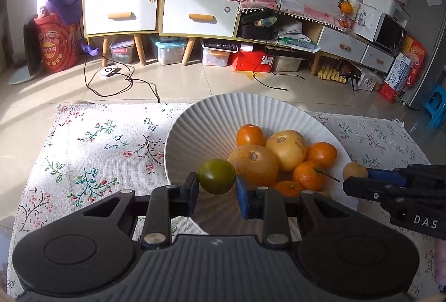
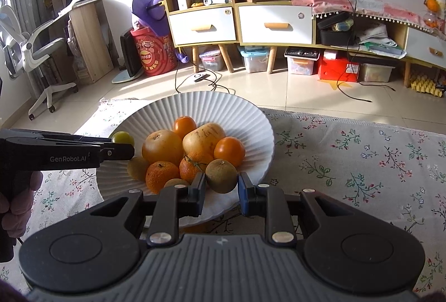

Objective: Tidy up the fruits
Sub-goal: 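Carry the kiwi with the right tool while the left tool carries its lime over the bowl, then open the right tool over the bowl while the left tool releases its lime into it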

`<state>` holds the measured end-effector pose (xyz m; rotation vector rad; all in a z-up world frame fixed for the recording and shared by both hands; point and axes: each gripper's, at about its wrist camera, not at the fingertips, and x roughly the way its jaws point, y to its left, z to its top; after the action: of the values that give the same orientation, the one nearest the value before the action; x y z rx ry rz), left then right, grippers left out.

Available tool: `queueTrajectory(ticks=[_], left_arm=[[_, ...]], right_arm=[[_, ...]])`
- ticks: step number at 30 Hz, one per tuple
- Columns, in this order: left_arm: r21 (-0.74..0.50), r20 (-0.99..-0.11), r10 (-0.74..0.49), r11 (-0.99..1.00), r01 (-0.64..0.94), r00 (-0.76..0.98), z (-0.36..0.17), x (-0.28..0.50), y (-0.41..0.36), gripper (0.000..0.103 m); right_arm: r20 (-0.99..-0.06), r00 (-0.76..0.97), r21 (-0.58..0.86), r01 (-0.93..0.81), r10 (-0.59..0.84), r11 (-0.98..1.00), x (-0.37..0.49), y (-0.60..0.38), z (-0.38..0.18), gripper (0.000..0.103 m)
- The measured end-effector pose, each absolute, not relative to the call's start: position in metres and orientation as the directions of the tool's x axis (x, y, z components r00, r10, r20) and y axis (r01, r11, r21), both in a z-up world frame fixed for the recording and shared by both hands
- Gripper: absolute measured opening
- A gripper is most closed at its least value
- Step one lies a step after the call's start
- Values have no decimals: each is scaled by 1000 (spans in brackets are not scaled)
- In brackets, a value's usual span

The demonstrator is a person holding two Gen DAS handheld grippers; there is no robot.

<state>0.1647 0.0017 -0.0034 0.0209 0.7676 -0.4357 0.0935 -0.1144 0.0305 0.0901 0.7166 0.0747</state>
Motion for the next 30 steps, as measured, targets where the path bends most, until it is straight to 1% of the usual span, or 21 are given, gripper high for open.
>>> queueTrajectory(ticks=[7,10,11,12,18,20,21,23,27,29,30], left_arm=[[-126,-673,-366,913,388,642,-3,164,-1,17],[-126,-670,-364,915,384,647,-3,164,0,18],[-127,-669,-365,915,384,648,-3,164,0,19],[-126,-668,-364,915,384,649,-3,164,0,20],[-106,-652,-361,914,391,667,1,157,2,34],[-101,-650,-360,914,393,669,2,155,3,42],[-97,-650,-357,914,393,671,2,153,4,43],[-96,-651,-358,913,395,669,3,150,6,46],[-102,-648,-362,913,395,670,4,144,10,51],[-103,-644,-361,915,390,675,6,140,12,57],[-105,-640,-361,916,388,678,7,139,14,58]], right_arm=[[-657,749,100,-33,91,994,94,-113,29,23],[-655,751,96,-28,85,995,94,-113,31,26],[-653,753,98,-27,85,995,93,-113,31,30],[-651,754,101,-29,88,994,93,-114,32,31],[-645,757,108,-37,98,993,92,-113,35,37],[-644,758,109,-38,99,993,92,-113,36,39],[-644,759,109,-37,99,993,91,-113,36,40],[-642,760,110,-38,100,993,90,-112,37,46],[-641,760,104,-50,105,993,85,-109,40,50],[-640,761,99,-56,107,993,83,-108,42,53],[-639,761,98,-58,108,993,81,-107,43,54]])
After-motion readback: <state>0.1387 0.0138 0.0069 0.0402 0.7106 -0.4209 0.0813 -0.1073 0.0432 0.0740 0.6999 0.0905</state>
